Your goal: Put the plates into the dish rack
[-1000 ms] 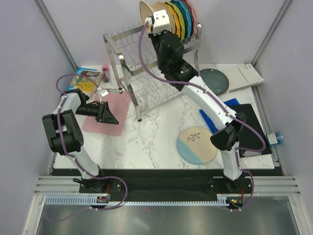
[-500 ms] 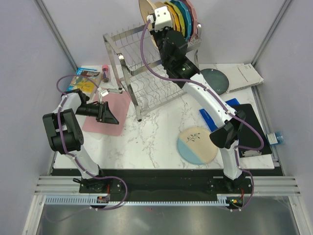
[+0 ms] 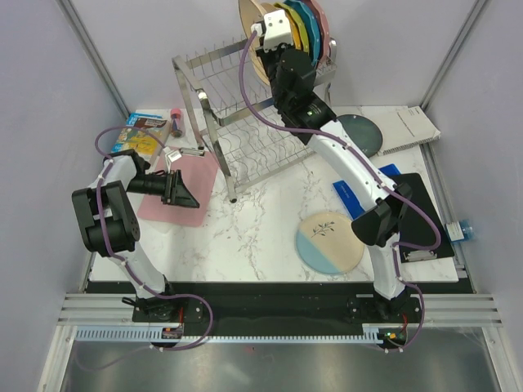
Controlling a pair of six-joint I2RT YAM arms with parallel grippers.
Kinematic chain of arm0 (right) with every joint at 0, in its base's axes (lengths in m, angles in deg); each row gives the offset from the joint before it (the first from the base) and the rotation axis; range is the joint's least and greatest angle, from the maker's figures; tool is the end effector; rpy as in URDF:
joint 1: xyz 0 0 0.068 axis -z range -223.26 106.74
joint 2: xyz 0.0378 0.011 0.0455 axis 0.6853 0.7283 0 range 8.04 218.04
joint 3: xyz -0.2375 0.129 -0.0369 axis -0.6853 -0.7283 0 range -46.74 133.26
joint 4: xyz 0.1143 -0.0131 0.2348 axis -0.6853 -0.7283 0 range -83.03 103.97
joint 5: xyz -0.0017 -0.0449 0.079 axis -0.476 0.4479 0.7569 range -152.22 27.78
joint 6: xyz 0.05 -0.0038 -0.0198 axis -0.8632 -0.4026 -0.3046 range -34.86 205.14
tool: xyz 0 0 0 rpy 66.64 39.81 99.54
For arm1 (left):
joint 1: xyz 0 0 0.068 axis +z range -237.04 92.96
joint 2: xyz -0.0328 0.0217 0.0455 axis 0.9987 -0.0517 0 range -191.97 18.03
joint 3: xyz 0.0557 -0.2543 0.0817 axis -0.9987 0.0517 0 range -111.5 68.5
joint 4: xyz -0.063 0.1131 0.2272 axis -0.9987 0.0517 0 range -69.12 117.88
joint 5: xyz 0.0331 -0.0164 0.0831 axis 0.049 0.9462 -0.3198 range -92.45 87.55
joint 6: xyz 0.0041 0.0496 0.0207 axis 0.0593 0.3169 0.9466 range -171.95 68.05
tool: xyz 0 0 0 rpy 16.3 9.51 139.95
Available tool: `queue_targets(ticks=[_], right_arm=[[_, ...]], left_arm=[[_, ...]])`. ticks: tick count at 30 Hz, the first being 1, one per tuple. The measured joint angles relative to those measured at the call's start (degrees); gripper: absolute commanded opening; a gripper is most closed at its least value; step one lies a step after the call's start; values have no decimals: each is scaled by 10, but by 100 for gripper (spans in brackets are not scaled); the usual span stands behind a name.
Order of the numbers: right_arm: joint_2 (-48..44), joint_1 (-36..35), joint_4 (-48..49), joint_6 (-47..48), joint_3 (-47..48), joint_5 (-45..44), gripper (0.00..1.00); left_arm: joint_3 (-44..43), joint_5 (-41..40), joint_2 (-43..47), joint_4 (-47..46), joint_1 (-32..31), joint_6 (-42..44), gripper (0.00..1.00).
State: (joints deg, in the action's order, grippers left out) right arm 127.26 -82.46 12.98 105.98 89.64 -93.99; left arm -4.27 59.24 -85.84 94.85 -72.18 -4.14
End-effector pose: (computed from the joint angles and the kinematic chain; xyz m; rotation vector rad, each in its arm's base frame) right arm 0.3724 0.2796 0.5026 -0.2146 1.3148 -0.0854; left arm 0.2984 0.0467 0.2069 0.5032 2.3756 -1.4013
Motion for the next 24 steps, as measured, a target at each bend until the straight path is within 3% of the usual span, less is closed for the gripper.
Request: queue_targets(ticks=[20, 22, 23, 24], right_arm=[[0, 1, -19, -38, -49, 15, 0], [0, 1, -20, -38, -48, 15, 8], [2, 1, -21, -38, -46, 15, 22], [5, 1, -23, -38, -41, 14, 28]], left_arm=[[0, 0, -15, 0, 0, -5, 59], [0, 0, -15, 0, -1, -5, 59], [0, 0, -15, 0, -1, -5, 59], [0, 0, -15, 0, -1, -5, 59]])
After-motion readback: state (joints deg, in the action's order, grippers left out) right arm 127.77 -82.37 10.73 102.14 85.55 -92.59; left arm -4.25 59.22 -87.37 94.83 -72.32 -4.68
